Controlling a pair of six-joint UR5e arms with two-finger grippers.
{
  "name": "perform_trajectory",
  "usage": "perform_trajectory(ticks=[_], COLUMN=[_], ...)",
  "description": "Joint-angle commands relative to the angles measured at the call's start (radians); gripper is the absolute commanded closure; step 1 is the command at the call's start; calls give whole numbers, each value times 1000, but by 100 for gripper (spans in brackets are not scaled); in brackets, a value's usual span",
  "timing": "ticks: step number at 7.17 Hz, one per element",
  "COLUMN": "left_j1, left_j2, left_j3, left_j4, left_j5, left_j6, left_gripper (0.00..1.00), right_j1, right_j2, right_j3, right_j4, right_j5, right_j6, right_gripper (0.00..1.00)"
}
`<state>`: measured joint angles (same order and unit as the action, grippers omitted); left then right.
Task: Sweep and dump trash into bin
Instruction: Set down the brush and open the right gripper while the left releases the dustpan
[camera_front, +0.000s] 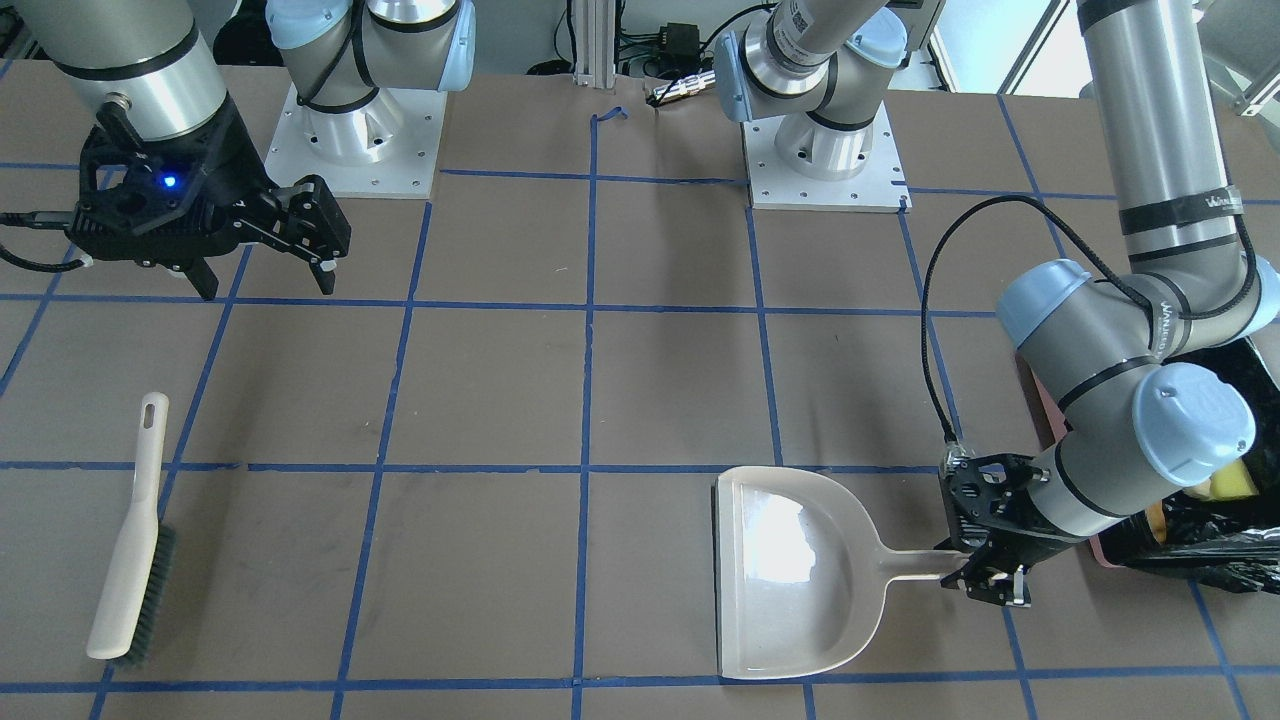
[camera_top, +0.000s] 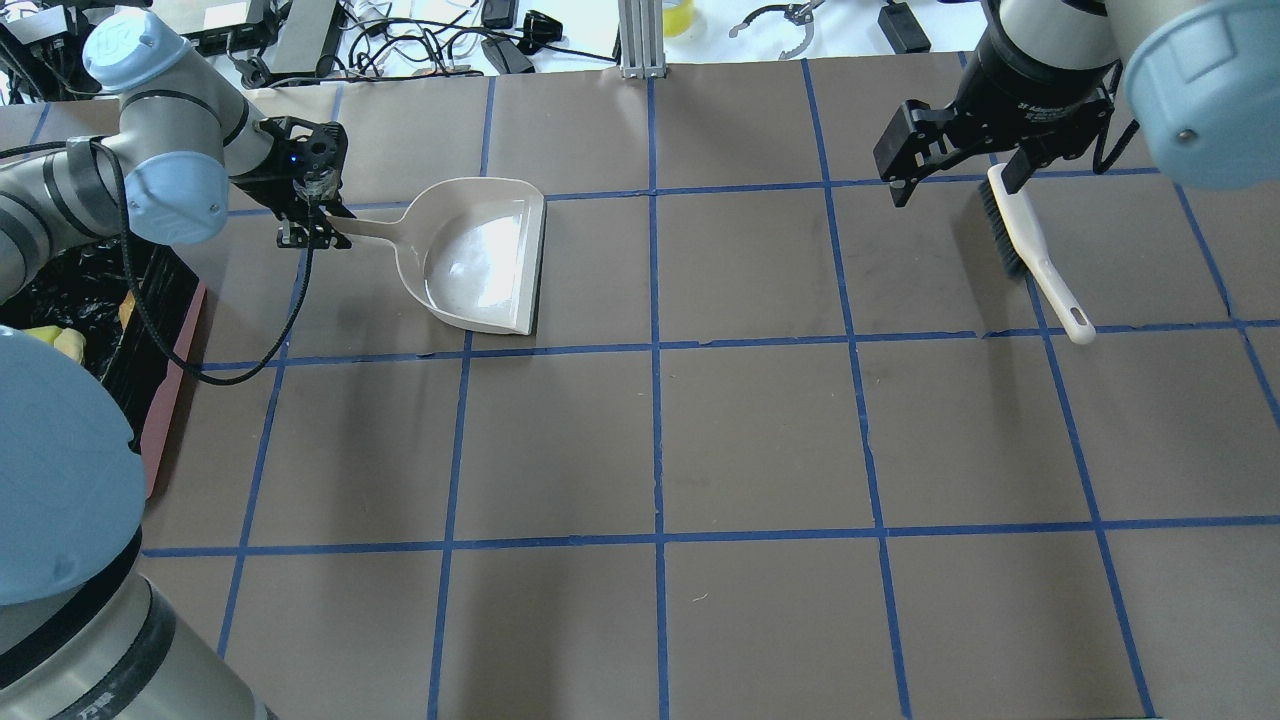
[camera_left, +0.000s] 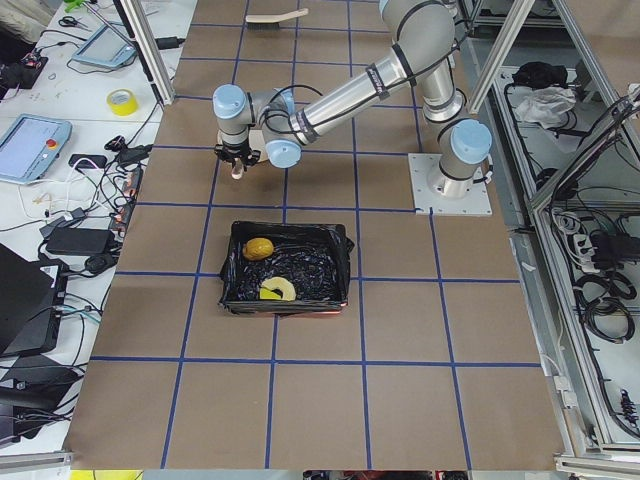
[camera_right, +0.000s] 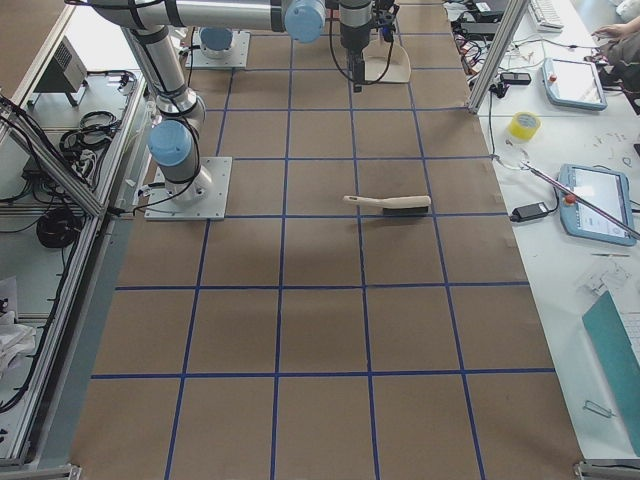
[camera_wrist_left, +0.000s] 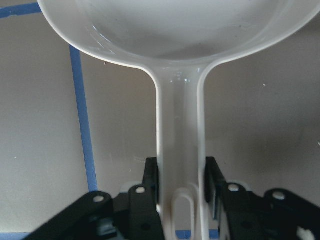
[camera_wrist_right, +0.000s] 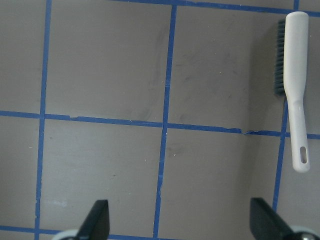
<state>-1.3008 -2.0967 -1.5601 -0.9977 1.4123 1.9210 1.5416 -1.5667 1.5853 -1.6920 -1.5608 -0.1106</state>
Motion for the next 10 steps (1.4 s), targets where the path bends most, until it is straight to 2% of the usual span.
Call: perform_trajectory(ticks=[1, 2, 4, 5, 7, 9, 10], left_j1=[0, 0, -35, -55, -57, -60, -64], left_j2=[0, 3, 71, 142, 312, 470, 545], left_j3=[-2, -2, -12, -27, -29, -64, -86], left_j4=[16, 16, -4, -83, -348, -451, -485], left_j5=[-3, -1, 13, 20, 27, 30, 77], left_j6=[0, -31, -213, -303, -609, -902, -1060], left_gripper=[40, 0, 0, 0, 0, 0, 0], right_j1=[2, 2, 2, 2, 2, 2, 2], right_j2=[-24, -32, -29, -30, -27, -24, -26], right_j3=[-2, -2, -1, -1, 1, 4, 7], right_j4=[9, 26, 20, 23, 20, 15, 17], right_j5=[1, 4, 5, 5, 5, 5, 5], right_j6=[3, 5, 3, 5, 3, 3, 3], right_gripper=[0, 0, 0, 0, 0, 0, 0])
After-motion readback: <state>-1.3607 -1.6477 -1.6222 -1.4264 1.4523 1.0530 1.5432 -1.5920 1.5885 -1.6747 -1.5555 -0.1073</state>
